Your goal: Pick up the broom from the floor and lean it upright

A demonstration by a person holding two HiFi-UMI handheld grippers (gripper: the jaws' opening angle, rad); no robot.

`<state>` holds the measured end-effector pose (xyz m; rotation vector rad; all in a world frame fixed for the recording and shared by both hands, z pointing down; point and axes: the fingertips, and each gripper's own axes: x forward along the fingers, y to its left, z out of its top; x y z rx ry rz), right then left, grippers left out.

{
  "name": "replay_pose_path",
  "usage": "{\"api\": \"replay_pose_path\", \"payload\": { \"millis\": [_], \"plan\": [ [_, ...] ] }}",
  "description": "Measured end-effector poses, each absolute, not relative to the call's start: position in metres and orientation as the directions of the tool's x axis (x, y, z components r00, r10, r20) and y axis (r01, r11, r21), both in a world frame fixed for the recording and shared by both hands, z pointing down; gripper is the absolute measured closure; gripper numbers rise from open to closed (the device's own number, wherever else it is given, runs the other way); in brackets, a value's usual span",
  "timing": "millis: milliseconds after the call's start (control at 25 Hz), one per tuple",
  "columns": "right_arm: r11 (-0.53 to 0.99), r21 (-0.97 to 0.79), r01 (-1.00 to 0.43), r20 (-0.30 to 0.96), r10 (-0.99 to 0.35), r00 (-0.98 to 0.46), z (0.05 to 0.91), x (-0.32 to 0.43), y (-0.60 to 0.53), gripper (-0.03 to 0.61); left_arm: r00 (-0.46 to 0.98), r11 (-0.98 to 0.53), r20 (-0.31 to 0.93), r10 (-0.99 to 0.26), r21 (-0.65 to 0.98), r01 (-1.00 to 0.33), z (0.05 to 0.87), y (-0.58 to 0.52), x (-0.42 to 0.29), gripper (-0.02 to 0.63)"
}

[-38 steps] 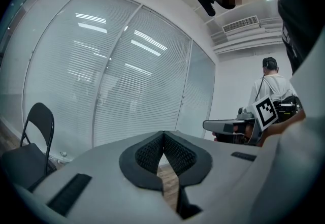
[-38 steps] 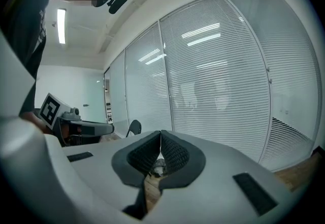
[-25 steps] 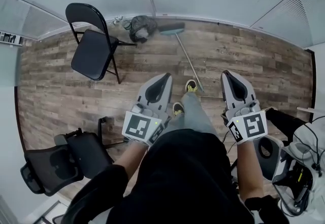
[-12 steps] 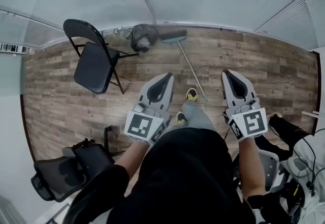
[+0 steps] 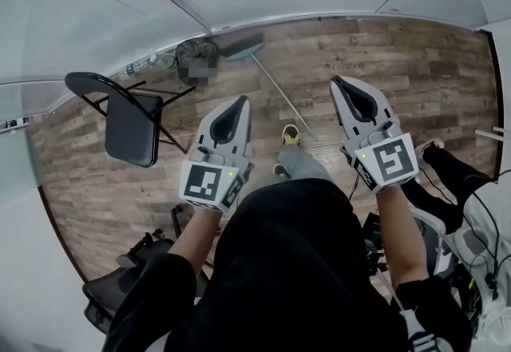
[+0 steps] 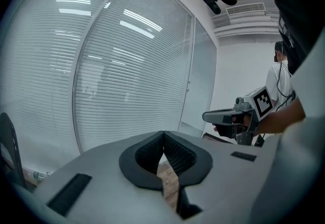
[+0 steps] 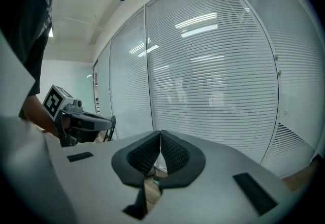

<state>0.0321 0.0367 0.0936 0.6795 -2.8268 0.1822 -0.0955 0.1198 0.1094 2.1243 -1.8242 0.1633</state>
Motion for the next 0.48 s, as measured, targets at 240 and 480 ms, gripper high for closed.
{"api": "replay_pose_path", "payload": {
  "millis": [240, 480],
  "plan": [
    [0.879, -0.079, -0.471, 0.300, -0.429, -0.852, 0.118, 0.041, 0.005, 0.560, 0.234, -0.197, 0.319, -0.918, 0.143, -0.970, 0.119, 0.073, -0.081, 0.594],
    [0.896, -0.088, -0.436, 0.353, -0.382, -0.854, 0.149, 0.029, 0.000, 0.560, 0.294, -0.281, 0.380, -0.877, 0.090, -0.955, 0.153, 0.044, -0.078, 0.594]
  ]
}}
